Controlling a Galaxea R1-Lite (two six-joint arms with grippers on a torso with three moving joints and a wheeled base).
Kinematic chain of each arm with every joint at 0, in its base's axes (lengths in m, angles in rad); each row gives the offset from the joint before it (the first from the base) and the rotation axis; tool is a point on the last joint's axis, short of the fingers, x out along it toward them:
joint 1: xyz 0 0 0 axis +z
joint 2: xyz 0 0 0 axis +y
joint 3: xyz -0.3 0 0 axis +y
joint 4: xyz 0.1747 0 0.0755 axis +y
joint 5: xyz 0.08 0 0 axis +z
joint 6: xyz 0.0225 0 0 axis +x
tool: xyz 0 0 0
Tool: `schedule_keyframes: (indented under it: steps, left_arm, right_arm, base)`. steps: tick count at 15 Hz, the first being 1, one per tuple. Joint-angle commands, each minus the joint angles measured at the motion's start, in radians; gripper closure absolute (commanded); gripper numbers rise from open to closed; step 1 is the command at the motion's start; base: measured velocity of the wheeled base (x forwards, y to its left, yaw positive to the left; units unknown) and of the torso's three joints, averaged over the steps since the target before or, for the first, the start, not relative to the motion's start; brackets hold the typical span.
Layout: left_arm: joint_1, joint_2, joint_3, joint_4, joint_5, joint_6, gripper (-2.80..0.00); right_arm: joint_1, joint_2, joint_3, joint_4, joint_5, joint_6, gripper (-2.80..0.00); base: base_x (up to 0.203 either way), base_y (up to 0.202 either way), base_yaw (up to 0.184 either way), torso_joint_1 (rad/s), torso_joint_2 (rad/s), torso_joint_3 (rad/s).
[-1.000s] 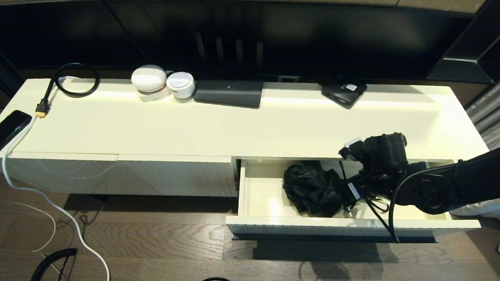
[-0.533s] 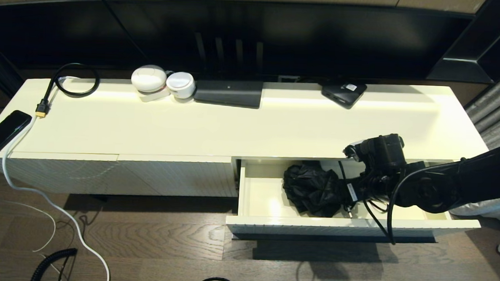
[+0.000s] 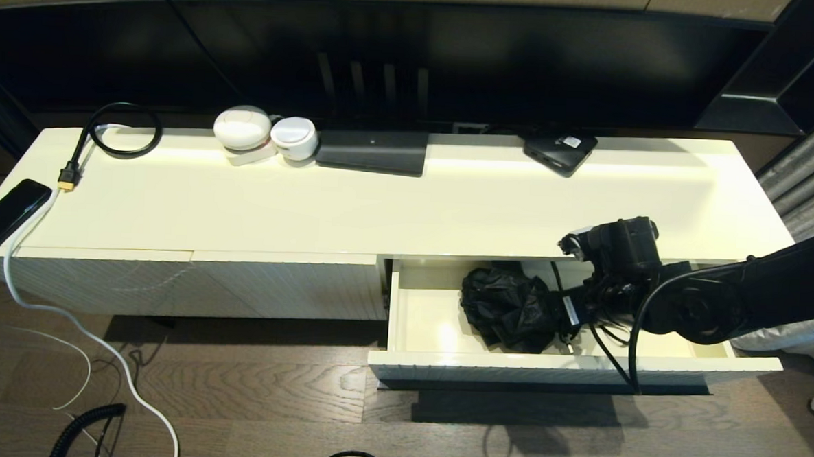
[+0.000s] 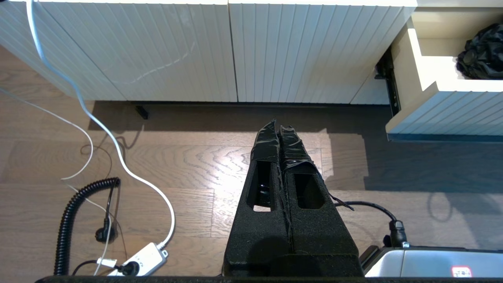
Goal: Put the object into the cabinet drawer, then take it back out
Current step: Take the data cable out of the drawer and put it on the table
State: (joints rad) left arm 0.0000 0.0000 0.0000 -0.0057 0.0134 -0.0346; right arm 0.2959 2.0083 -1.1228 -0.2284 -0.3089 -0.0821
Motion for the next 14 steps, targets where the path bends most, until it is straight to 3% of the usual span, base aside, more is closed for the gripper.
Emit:
schedule_keyframes:
  steps: [1, 4, 11, 12, 13, 14]
  left_arm:
    - [0.001, 0.000, 0.000, 0.000, 0.000, -0.001, 0.00]
    - [0.000, 0.000, 0.001, 0.000, 0.000, -0.001, 0.00]
    - [0.001, 0.000, 0.000, 0.000, 0.000, -0.001, 0.00]
    - [0.001, 0.001, 0.001, 0.000, 0.000, -0.001, 0.00]
    - [0.001, 0.000, 0.001, 0.000, 0.001, -0.001, 0.00]
    - [0.001, 0.000, 0.001, 0.000, 0.000, -0.001, 0.00]
  right_arm:
    - [-0.013, 0.016, 0.011, -0.027, 0.005, -0.002, -2.80]
    - [-0.033, 0.036, 0.020, -0.098, 0.013, -0.014, -2.80]
    - [-0.038, 0.064, -0.005, -0.109, 0.030, -0.015, -2.80]
    - [-0.038, 0.069, -0.005, -0.109, 0.032, -0.015, -0.92]
    - [-0.038, 0.072, -0.005, -0.111, 0.036, -0.013, 0.00]
    - [-0.038, 0.073, -0.005, -0.121, 0.037, -0.016, 0.00]
  base:
    - [0.000, 0.000, 0.000, 0.000, 0.00, 0.000]
    - [0.000, 0.000, 0.000, 0.000, 0.00, 0.000]
    - [0.000, 0.000, 0.000, 0.000, 0.00, 0.000]
    - [0.000, 0.000, 0.000, 0.000, 0.00, 0.000]
    - [0.000, 0.000, 0.000, 0.000, 0.00, 0.000]
    - [0.000, 0.000, 0.000, 0.000, 0.00, 0.000]
